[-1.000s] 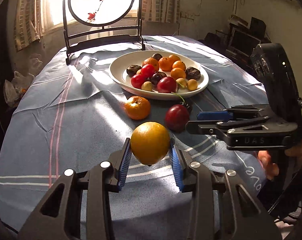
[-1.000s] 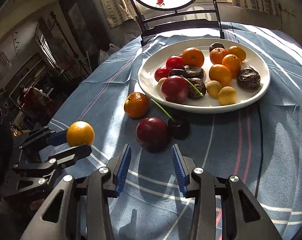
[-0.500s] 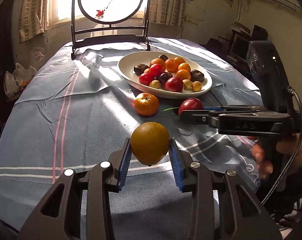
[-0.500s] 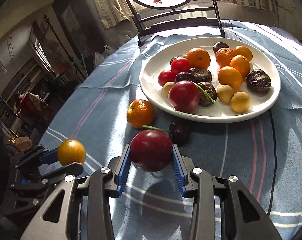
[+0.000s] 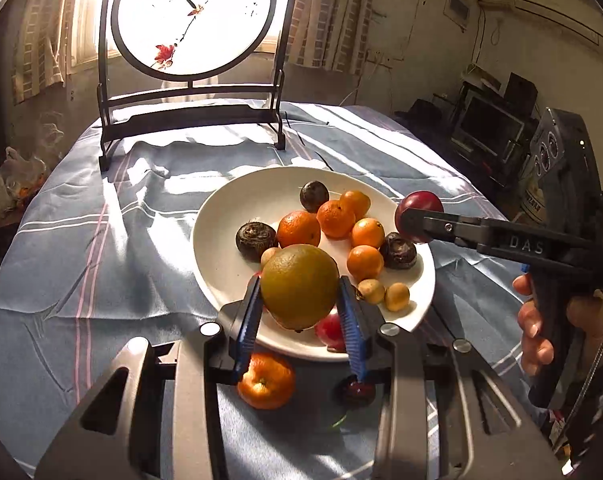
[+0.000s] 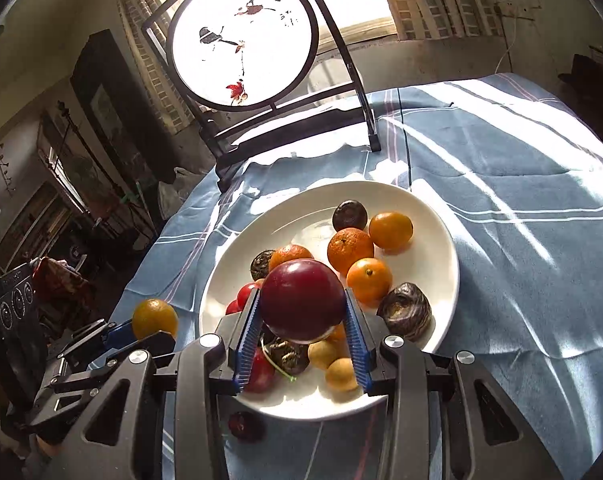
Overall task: Organize fruits
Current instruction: 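Lower the pear and plum onto the white plate and open both tools, then grasp a tangerine with the left tool while the right tool grasps a dark cherry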
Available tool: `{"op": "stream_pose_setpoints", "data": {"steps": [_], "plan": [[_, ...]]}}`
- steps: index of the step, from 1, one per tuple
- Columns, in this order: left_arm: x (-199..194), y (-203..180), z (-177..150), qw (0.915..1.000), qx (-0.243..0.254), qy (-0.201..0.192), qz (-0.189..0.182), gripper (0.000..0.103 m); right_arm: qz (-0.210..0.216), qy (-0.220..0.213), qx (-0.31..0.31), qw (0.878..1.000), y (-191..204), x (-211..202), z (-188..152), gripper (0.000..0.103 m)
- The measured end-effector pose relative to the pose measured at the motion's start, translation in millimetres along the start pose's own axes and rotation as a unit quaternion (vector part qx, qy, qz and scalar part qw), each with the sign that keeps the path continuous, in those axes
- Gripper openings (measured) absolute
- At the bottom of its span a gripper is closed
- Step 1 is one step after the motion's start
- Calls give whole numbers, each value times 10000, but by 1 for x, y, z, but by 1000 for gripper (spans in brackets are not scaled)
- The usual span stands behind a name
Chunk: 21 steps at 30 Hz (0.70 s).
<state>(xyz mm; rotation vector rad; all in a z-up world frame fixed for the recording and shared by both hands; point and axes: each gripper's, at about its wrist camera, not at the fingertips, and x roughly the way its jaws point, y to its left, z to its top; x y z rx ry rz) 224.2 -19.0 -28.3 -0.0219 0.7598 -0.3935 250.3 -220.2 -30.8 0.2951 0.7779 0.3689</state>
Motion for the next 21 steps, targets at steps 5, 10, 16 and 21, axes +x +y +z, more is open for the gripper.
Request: {"op": "stream_pose_setpoints", "data": {"steps": [5, 10, 16, 21], "plan": [[31, 5, 18, 9997, -138, 172, 116, 50, -139, -121, -39, 9998, 3, 20, 14, 58], [6, 7, -1, 9999, -127, 29, 85, 66, -12, -220, -170, 9996, 7, -2, -6, 59], [-18, 9, -53, 9987, 298, 337, 259, 66, 126, -131, -177, 9997, -2, -34, -58, 59], [-7, 13, -78, 9938, 610, 720, 581, 65, 199, -77, 69, 9997, -16, -49, -94, 59]]}}
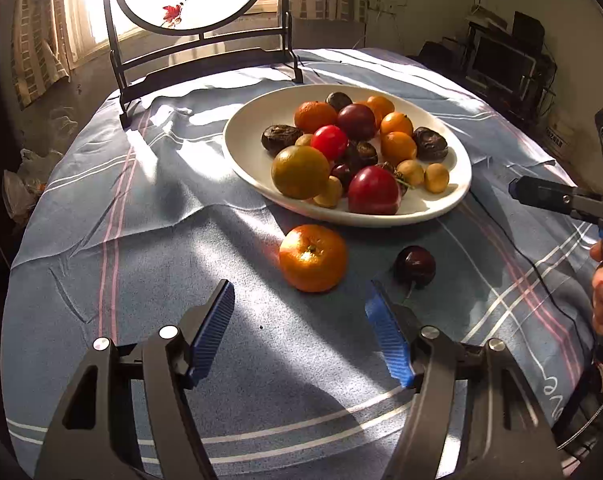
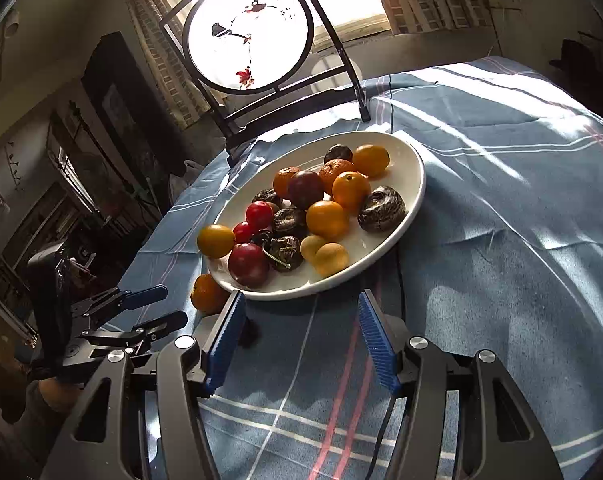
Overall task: Organize fruits
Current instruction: 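Grasp a tangerine with the left tool while the right tool grasps a dark cherry, then place the tangerine and cherry on the white plate and open both tools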
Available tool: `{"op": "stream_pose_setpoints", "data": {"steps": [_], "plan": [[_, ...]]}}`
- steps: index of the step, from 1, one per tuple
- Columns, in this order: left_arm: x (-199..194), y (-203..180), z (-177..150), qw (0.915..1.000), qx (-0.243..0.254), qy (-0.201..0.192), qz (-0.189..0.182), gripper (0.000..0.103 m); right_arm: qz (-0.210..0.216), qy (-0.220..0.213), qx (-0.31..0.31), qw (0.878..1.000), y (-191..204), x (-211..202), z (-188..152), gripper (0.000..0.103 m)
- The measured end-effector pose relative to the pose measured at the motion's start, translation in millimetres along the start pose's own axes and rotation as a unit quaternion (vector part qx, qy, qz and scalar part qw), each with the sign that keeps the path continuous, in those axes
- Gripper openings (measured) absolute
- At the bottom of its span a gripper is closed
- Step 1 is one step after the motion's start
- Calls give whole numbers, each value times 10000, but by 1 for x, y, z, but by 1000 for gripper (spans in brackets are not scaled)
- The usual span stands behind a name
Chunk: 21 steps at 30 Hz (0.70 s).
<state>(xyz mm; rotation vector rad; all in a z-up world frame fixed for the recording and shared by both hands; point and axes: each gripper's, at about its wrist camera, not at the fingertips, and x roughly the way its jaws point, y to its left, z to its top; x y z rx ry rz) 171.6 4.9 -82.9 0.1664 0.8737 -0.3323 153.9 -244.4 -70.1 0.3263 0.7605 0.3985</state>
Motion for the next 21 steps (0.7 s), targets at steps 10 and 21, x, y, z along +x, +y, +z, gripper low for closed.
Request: {"op": "stream_pose_setpoints", "data": {"steps": [10, 21], "plan": [[36, 0, 21, 9990, -161, 266, -318, 42, 34, 123, -36, 9999, 8, -4, -15, 59], [-36, -5, -12, 9989, -108, -362, -284, 42, -67, 830, -824, 9931, 61, 51, -14, 59]]}}
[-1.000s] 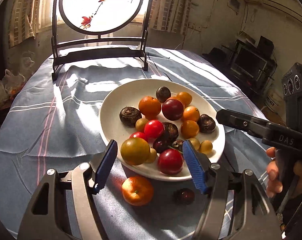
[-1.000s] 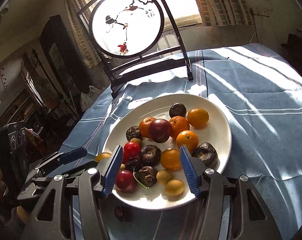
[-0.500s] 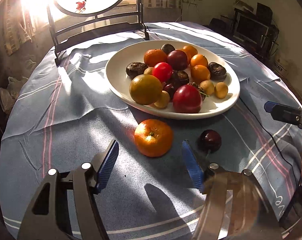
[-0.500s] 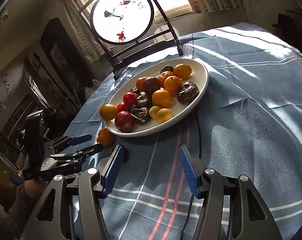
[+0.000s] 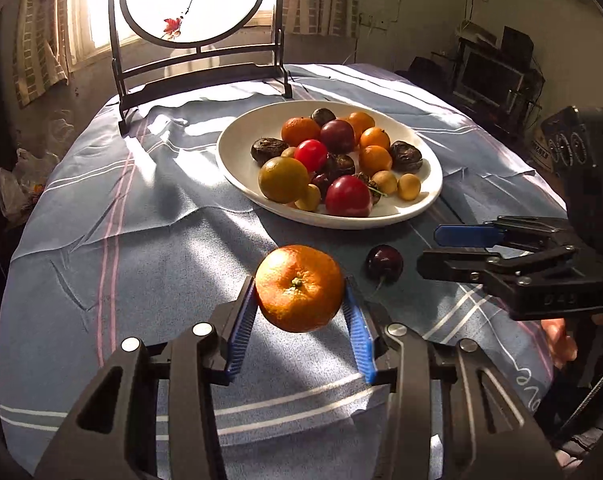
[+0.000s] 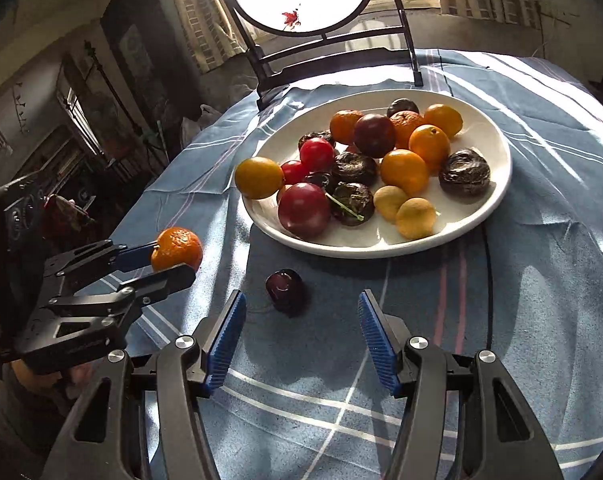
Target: Organize fruits
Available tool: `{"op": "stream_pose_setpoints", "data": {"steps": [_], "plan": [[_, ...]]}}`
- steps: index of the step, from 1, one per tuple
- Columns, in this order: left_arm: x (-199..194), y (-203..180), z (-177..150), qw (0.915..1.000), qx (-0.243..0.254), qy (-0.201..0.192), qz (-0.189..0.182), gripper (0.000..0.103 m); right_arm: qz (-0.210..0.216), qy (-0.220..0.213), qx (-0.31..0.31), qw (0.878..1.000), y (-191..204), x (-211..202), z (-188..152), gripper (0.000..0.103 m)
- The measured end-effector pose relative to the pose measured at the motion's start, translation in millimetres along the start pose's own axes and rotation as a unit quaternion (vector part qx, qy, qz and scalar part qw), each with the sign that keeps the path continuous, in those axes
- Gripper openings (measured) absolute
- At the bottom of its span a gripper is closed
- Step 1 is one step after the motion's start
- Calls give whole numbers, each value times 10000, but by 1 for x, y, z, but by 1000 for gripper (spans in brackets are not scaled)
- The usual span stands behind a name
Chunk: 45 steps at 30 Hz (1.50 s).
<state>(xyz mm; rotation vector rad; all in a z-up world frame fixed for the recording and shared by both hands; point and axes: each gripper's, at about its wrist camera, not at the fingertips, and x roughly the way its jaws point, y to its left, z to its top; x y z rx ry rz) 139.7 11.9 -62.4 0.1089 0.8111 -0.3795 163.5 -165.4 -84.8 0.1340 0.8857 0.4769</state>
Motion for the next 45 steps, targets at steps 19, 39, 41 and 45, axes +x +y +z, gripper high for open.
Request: {"op": "stream_pose_setpoints", "data": {"steps": [19, 39, 41, 45], "plan": [[-19, -1, -1, 9992, -104, -278, -256, 42, 91, -296, 170, 9994, -9, -25, 4, 27], [70, 12, 112, 9979, -547, -239, 239, 91, -69, -902, 977, 9911, -70, -7, 102, 65], [57, 11, 106, 9977, -553, -282, 284, 92, -104, -896, 955, 9913, -71, -17, 91, 66], [29, 3, 78, 9981, -513, -238, 235, 98, -213, -831, 751, 9935, -66, -43, 60, 72]]}}
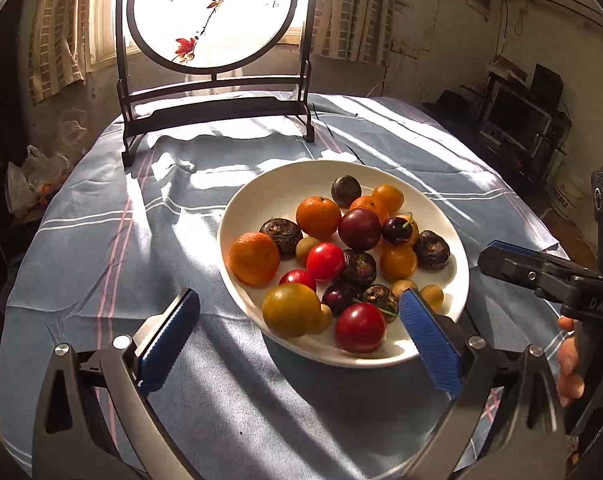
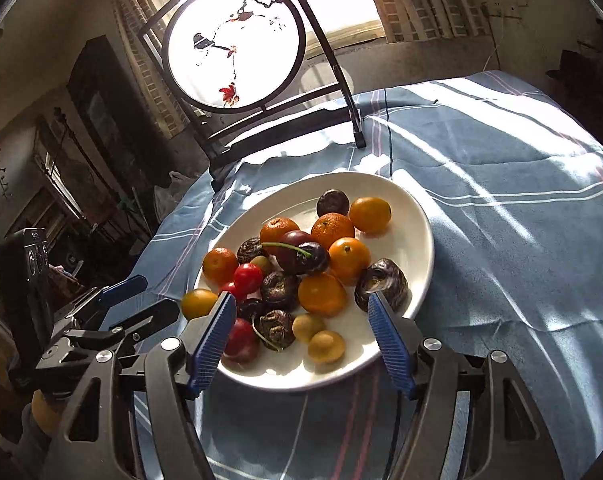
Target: Organize fruits
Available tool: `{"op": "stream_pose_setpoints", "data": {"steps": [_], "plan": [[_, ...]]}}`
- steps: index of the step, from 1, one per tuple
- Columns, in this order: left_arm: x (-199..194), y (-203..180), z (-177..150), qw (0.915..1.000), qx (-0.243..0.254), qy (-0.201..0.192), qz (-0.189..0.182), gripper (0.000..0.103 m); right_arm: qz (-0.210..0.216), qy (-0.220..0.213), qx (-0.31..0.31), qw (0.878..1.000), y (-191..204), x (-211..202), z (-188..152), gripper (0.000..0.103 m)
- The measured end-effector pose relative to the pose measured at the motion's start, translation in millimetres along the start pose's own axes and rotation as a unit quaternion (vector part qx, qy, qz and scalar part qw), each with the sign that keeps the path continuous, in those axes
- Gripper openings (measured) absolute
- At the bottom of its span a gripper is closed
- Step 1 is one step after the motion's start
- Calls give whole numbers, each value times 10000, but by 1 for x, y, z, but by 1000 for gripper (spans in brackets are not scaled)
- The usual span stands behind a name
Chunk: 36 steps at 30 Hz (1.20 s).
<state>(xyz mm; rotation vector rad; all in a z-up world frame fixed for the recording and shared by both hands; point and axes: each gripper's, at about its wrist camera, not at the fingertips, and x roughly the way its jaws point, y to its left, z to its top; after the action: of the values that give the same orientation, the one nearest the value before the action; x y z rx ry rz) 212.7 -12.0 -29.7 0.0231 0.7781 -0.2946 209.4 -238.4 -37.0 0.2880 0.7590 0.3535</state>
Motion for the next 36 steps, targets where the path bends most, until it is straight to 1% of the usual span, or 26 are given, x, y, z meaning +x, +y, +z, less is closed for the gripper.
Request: {"op": "stream_pose_setpoints", "data": {"steps": [1, 2, 4, 7, 11, 13, 17, 20, 25, 31, 36], "plan": [[-9, -2, -9, 10000, 16, 10, 10, 98, -5, -12, -84, 10000, 1, -10, -8, 77], [-17, -3, -18, 10000, 26, 22, 35, 98, 3, -27, -141, 9999, 1, -20, -16, 85], [-35, -5, -37, 10000, 11, 25, -4, 98, 25, -43, -194, 9998, 0, -40, -32, 95], [-61, -7, -64, 10000, -80, 37, 41, 98, -148, -201, -345, 9991, 0, -72, -55, 99], [-101, -12, -91, 9990, -324, -285, 112, 98, -287, -493, -416, 9975, 4, -110, -78, 99], [-117, -17, -98, 9986, -365, -343, 146, 98, -362, -580, -475, 9965, 8, -126, -85, 99], [-145, -29, -106, 9982, -283, -390, 370, 98, -587, -795, -675, 9928, 17, -161, -96, 99], [-170, -38, -109, 9966, -201, -586, 550, 98, -637, -955, -701, 9909, 17, -186, -99, 99], [-205, -47, -111, 9926, -119, -907, 801, 98, -779, -1085, -806, 9878, 18, -216, -104, 99], [-222, -54, -115, 9892, -114, -1020, 1050, 98, -881, -1174, -838, 9856, 17, -235, -110, 99], [-228, -51, -116, 9889, -226, -1031, 1043, 98, -945, -1201, -840, 9847, 16, -240, -112, 99]]}}
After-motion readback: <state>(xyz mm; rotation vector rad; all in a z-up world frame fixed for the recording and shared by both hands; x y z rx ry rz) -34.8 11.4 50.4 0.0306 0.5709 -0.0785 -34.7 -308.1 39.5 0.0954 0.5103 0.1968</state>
